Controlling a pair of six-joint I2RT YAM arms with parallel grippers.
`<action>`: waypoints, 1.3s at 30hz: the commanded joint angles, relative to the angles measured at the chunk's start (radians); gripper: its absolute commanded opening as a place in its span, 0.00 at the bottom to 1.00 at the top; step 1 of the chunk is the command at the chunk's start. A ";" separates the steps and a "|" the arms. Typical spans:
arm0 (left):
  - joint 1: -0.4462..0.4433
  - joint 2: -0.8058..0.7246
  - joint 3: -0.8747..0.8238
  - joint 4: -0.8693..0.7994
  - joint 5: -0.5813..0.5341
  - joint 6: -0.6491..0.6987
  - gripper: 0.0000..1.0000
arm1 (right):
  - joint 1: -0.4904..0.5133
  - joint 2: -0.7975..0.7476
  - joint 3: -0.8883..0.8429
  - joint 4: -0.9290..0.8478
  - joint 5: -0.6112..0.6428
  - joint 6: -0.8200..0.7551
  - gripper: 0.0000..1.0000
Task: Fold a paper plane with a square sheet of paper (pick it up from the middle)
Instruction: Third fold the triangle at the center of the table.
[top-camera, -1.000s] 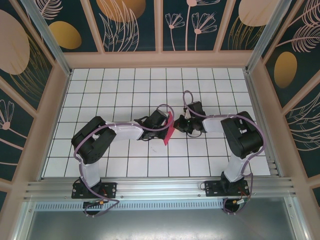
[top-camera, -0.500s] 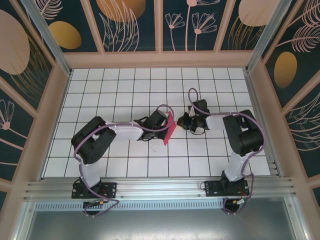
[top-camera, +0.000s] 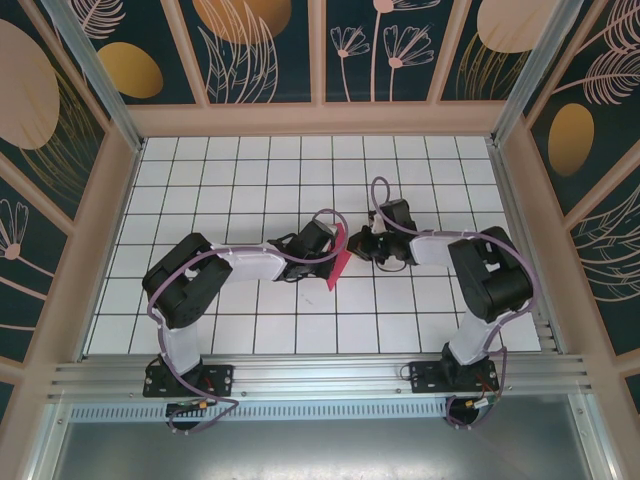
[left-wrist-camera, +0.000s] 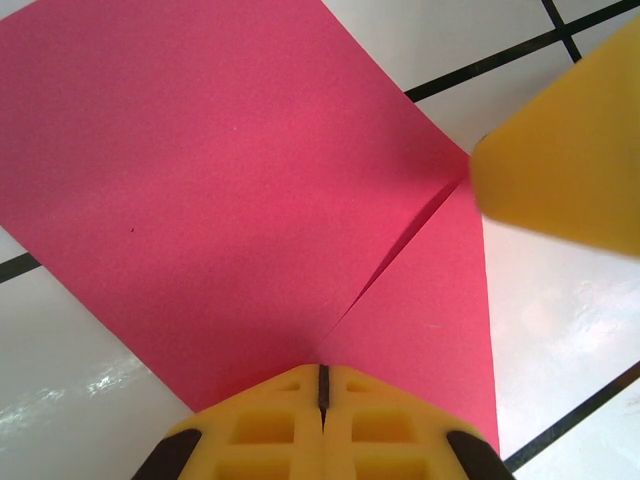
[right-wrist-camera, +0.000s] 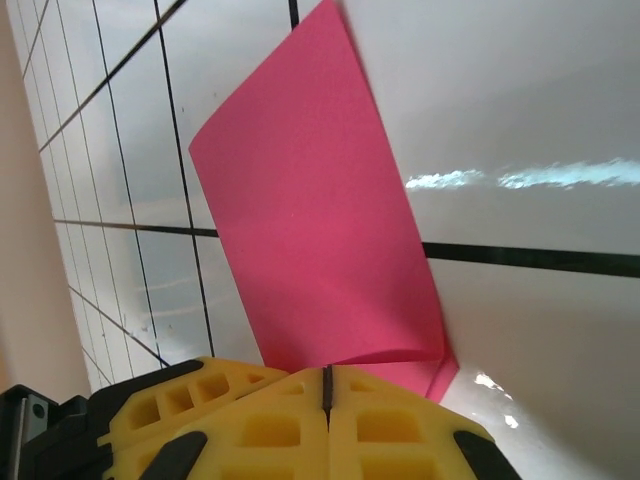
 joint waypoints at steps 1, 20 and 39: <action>0.006 0.033 -0.037 -0.112 -0.040 0.012 0.04 | 0.006 0.043 -0.006 0.016 0.014 0.008 0.07; 0.005 0.050 -0.058 -0.118 -0.058 0.017 0.03 | -0.065 0.144 0.093 -0.074 0.082 -0.042 0.07; 0.005 0.041 -0.053 -0.098 -0.045 -0.015 0.04 | -0.001 -0.038 0.026 -0.076 0.005 -0.020 0.08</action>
